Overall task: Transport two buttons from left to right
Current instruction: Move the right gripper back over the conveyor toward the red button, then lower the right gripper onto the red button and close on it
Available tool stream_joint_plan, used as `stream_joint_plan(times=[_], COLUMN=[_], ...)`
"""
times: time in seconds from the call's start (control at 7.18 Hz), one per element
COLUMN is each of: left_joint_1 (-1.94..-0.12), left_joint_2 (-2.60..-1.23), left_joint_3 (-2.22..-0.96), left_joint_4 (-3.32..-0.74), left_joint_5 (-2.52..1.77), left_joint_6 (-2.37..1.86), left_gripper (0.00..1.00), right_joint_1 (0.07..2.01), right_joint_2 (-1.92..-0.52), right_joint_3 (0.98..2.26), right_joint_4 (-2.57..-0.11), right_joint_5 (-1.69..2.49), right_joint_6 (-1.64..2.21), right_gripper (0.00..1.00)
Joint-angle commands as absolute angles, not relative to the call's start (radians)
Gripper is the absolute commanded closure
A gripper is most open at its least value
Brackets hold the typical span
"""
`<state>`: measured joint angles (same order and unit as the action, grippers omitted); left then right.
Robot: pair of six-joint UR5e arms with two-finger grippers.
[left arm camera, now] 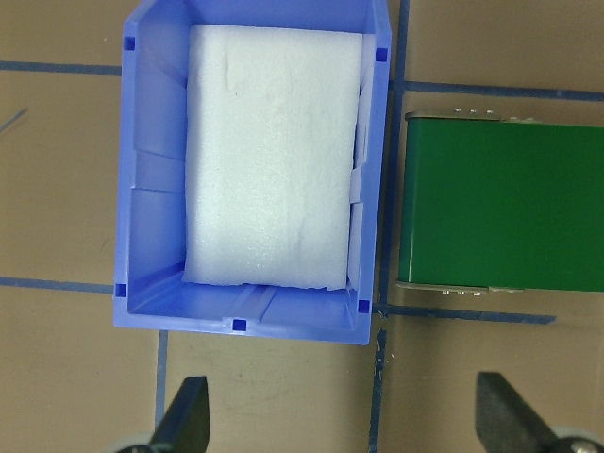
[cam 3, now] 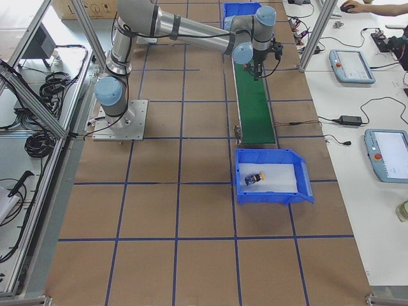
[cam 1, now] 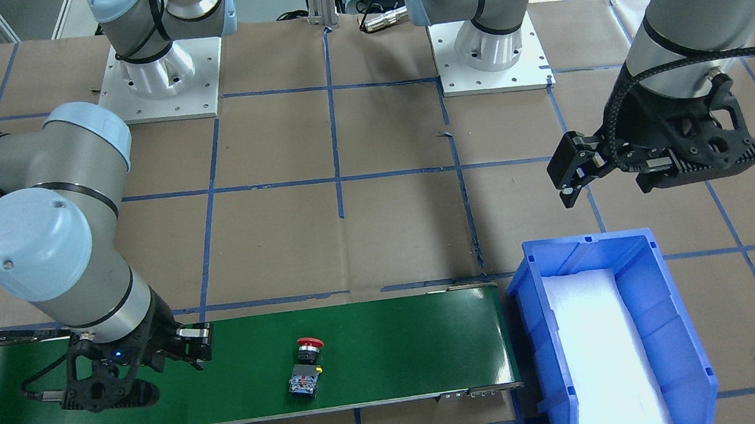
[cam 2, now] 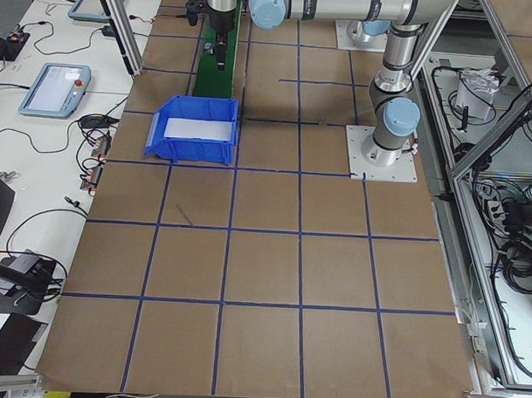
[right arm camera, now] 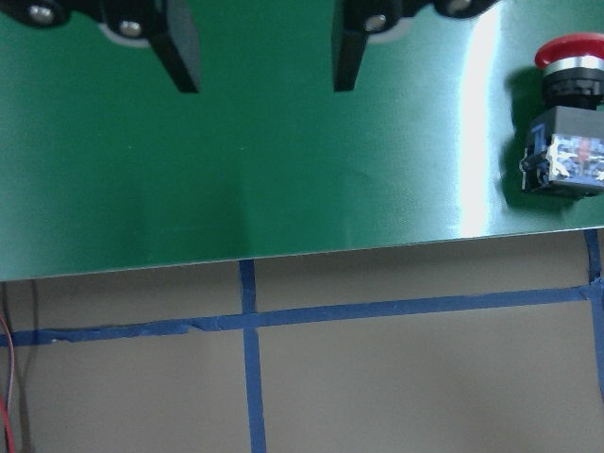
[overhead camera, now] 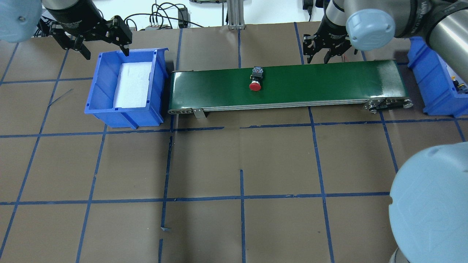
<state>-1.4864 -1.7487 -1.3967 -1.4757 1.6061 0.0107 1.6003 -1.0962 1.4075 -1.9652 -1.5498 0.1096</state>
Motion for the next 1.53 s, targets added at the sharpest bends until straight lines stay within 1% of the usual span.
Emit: stream_joint_plan(times=[0.0,0.28,0.42,0.7,1.11,1.25,1.39], left_joint_1=[-1.486,-1.485,-1.485,-1.483,-1.460,-1.460,-1.460], left_joint_2=[-1.750,-1.752,-1.750,-1.752,-1.740,-1.740,-1.749], left_joint_3=[-1.396,-1.397,-1.397,-1.399,-1.407,-1.390,-1.400], left_joint_4=[-1.476,-1.476,-1.476,-1.476,-1.476,-1.467,-1.410], left_joint_5=[1.606,1.606,1.606,1.608,1.599,1.589,1.591], left_joint_6=[0.011,0.011,0.011,0.012,0.017,0.026,0.025], left_gripper=[0.00,0.00,0.00,0.00,0.00,0.00,0.00], right_joint_1=[1.649,1.673,1.674,1.675,1.683,1.687,1.698], right_joint_2=[-1.063,-1.031,-1.019,-0.965,-0.957,-0.945,-0.936], right_joint_3=[1.391,1.385,1.362,1.284,1.279,1.278,1.278], right_joint_4=[-1.970,-2.006,-2.006,-2.003,-2.005,-2.005,-2.006], right_joint_5=[-1.559,-1.554,-1.552,-1.554,-1.552,-1.554,-1.555], right_joint_6=[0.205,0.267,0.268,0.267,0.276,0.278,0.282], right_gripper=[0.43,0.40,0.34,0.34,0.34,0.34,0.34])
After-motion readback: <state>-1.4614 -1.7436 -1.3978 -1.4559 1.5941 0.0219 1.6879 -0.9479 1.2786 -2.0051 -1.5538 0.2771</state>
